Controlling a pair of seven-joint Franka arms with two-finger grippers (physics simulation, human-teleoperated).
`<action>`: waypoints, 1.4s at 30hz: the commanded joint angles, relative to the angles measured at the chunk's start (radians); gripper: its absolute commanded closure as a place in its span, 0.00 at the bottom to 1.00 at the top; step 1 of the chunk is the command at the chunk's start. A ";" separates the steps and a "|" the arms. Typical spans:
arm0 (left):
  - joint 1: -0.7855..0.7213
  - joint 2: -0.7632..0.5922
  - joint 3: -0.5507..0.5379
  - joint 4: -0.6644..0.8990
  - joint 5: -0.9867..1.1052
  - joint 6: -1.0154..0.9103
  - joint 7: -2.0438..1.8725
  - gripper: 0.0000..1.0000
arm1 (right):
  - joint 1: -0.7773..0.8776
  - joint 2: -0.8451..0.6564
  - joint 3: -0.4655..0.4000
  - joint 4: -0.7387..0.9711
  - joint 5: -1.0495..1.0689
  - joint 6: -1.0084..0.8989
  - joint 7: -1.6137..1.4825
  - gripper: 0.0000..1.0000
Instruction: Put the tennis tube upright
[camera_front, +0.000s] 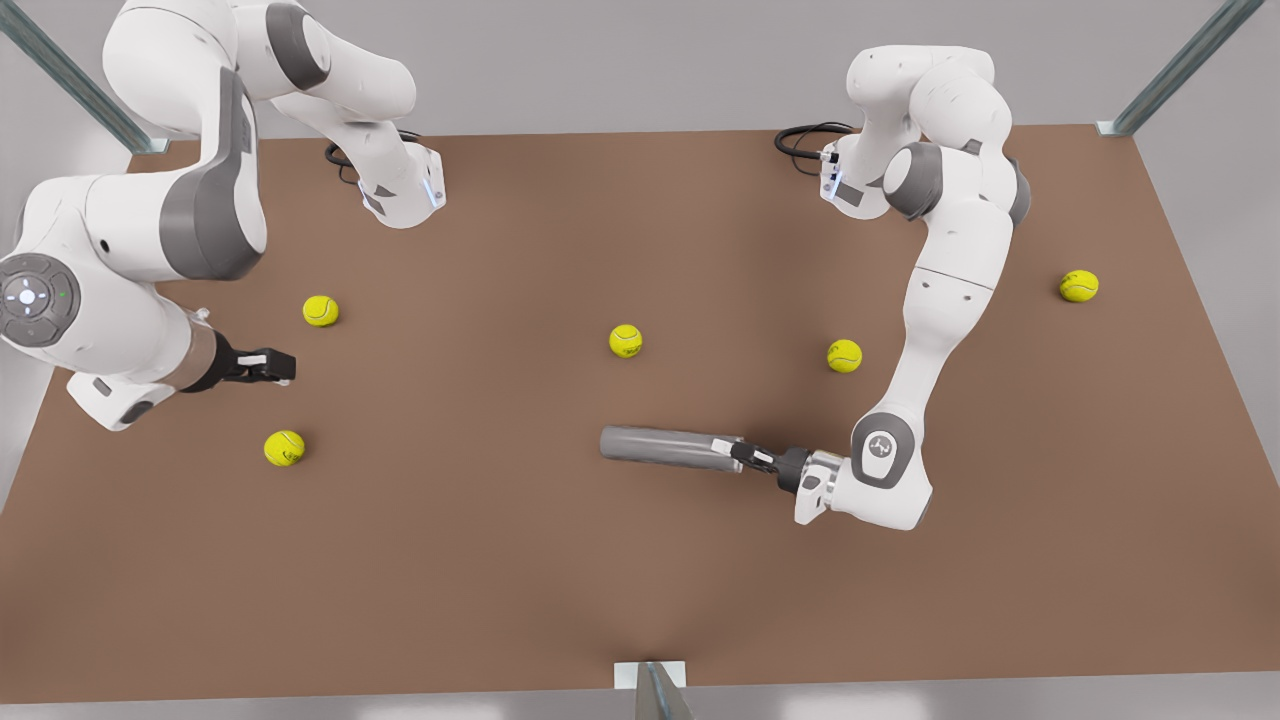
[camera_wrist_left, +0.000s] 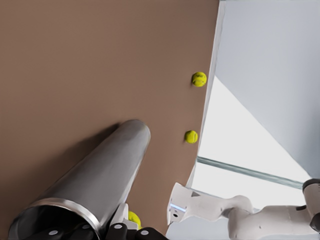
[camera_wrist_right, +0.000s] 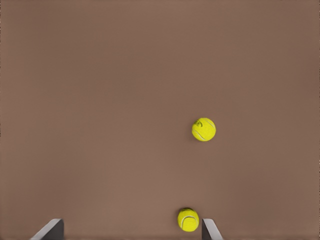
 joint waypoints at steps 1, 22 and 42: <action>0.000 0.000 0.000 0.000 0.030 0.001 -0.009 0.79 | 0.000 0.001 0.000 0.001 0.000 0.000 0.000 0.00; 0.000 -0.094 0.057 0.002 0.033 -0.013 -0.085 0.79 | 0.004 0.001 0.000 0.001 -0.002 0.000 0.000 0.00; 0.000 -0.316 0.215 0.000 0.284 -0.044 -0.152 0.79 | 0.006 0.000 0.000 -0.001 -0.002 0.000 -0.002 0.00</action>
